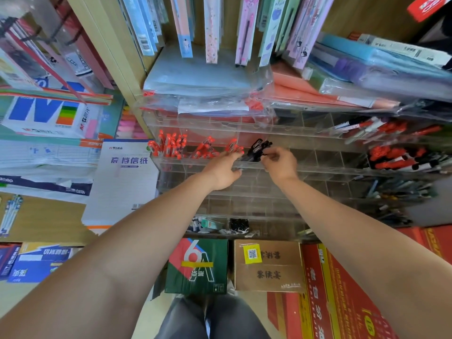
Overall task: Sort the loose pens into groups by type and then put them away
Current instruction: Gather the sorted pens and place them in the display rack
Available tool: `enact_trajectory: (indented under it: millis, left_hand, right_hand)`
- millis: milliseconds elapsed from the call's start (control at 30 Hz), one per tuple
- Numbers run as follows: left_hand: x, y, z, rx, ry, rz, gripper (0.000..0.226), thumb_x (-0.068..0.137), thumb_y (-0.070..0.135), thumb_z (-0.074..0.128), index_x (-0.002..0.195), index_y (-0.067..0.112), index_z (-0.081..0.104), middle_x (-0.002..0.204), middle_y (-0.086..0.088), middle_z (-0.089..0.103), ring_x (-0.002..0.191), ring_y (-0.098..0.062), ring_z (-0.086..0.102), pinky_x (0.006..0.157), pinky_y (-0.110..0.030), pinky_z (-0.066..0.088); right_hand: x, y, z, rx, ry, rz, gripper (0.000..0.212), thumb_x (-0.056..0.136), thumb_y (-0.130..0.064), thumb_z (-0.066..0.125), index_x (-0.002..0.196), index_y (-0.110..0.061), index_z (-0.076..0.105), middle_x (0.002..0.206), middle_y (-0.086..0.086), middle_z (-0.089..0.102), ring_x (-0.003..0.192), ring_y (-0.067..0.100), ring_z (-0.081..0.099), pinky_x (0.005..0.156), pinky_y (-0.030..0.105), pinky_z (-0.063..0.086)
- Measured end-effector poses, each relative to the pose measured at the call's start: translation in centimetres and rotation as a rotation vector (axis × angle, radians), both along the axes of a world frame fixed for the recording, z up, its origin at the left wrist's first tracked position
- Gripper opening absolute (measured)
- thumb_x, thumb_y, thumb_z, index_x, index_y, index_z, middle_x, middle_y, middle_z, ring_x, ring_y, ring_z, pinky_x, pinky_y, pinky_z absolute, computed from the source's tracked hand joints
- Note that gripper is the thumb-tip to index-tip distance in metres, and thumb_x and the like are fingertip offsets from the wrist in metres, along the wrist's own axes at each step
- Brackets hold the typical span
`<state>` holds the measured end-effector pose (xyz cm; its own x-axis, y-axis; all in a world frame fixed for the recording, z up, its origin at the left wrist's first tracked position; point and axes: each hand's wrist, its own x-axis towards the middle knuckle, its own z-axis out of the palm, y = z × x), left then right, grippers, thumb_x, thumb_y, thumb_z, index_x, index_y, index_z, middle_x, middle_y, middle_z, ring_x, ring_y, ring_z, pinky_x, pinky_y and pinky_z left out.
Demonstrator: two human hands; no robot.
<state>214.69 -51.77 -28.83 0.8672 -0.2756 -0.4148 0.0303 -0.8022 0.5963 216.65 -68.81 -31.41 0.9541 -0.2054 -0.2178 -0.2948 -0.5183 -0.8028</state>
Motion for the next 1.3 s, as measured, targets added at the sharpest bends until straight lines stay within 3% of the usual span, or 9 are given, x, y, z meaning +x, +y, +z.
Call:
enact_trajectory:
  millis: [100,167,333,533,600,767,900,1100,1300]
  left_hand:
    - [-0.8,0.5,0.3,-0.002,-0.031,0.034,0.051,0.098,0.026,0.05,0.147,0.024,0.033,0.149,-0.005,0.037,0.12,-0.025,0.052,0.102,-0.038,0.043]
    - [-1.6,1.5,0.5,0.0,-0.082,0.069,0.043,0.098,0.024,0.05,0.14,0.022,0.042,0.14,-0.003,0.048,0.111,-0.023,0.058,0.096,-0.039,0.048]
    - [-3.8,6.3,1.1,0.03,-0.264,0.141,0.022,0.095,0.018,0.052,0.115,0.022,0.06,0.112,0.005,0.066,0.097,-0.015,0.062,0.083,-0.034,0.053]
    - [-8.4,17.6,1.6,0.105,-0.364,0.268,0.018,0.093,0.021,0.052,0.108,0.022,0.062,0.105,0.002,0.067,0.094,-0.021,0.061,0.077,-0.031,0.049]
    - [-10.5,22.7,1.0,0.108,-0.345,0.302,0.021,0.094,0.019,0.05,0.11,0.021,0.062,0.105,-0.002,0.066,0.096,-0.025,0.06,0.076,-0.031,0.045]
    - [-17.1,37.2,-1.7,0.133,-0.278,0.364,0.021,0.092,0.017,0.05,0.109,0.018,0.062,0.106,-0.004,0.065,0.097,-0.026,0.061,0.079,-0.035,0.049]
    - [-21.8,48.6,-4.4,0.259,-0.163,0.297,0.02,0.093,0.016,0.047,0.11,0.01,0.056,0.1,-0.011,0.061,0.093,-0.03,0.058,0.072,-0.033,0.044]
    - [-26.3,61.3,-9.2,0.284,0.085,0.333,0.042,0.099,0.028,0.045,0.14,0.019,0.041,0.129,-0.009,0.052,0.112,-0.03,0.051,0.084,-0.036,0.044]
    - [-28.3,69.6,-14.5,0.276,0.193,0.443,0.042,0.098,0.028,0.047,0.138,0.015,0.043,0.126,-0.011,0.054,0.104,-0.029,0.056,0.08,-0.039,0.048]
  right_hand:
    - [-0.7,0.2,0.8,-0.086,-0.036,0.025,0.017,0.088,-0.008,0.063,0.105,-0.009,0.066,0.088,-0.002,0.059,0.082,0.012,0.054,0.078,0.024,0.045]
    - [-1.3,0.9,1.2,-0.097,-0.051,0.062,0.013,0.089,-0.01,0.061,0.102,-0.011,0.065,0.084,-0.004,0.06,0.079,0.013,0.056,0.077,0.027,0.048]
    - [-3.6,5.8,2.7,-0.136,-0.109,0.292,0.012,0.091,-0.012,0.056,0.1,-0.016,0.064,0.076,-0.003,0.063,0.072,0.016,0.062,0.066,0.026,0.05]
    - [-7.1,18.1,3.8,-0.193,-0.189,0.554,0.015,0.089,-0.007,0.056,0.097,-0.014,0.067,0.065,-0.013,0.057,0.058,0.005,0.057,0.058,0.02,0.046]
    - [-8.7,23.5,3.4,-0.201,-0.182,0.615,0.015,0.087,-0.006,0.057,0.096,-0.013,0.067,0.063,-0.014,0.055,0.056,0.001,0.054,0.056,0.016,0.043]
    - [-13.5,38.1,1.0,-0.206,-0.109,0.724,0.013,0.087,-0.013,0.058,0.096,-0.02,0.065,0.076,-0.002,0.064,0.071,0.021,0.063,0.069,0.035,0.053]
    - [-16.4,49.2,-1.9,-0.305,-0.02,0.812,0.024,0.087,-0.011,0.055,0.107,-0.014,0.066,0.097,0.006,0.069,0.084,0.023,0.062,0.079,0.03,0.049]
    - [-17.8,60.7,-7.9,-0.427,0.205,1.016,0.045,0.089,-0.022,0.059,0.133,-0.022,0.05,0.137,0.01,0.049,0.118,0.027,0.052,0.099,0.039,0.043]
    - [-17.8,69.7,-13.4,-0.522,0.263,1.13,0.046,0.091,-0.025,0.059,0.136,-0.022,0.047,0.138,0.007,0.046,0.118,0.026,0.053,0.096,0.034,0.043]
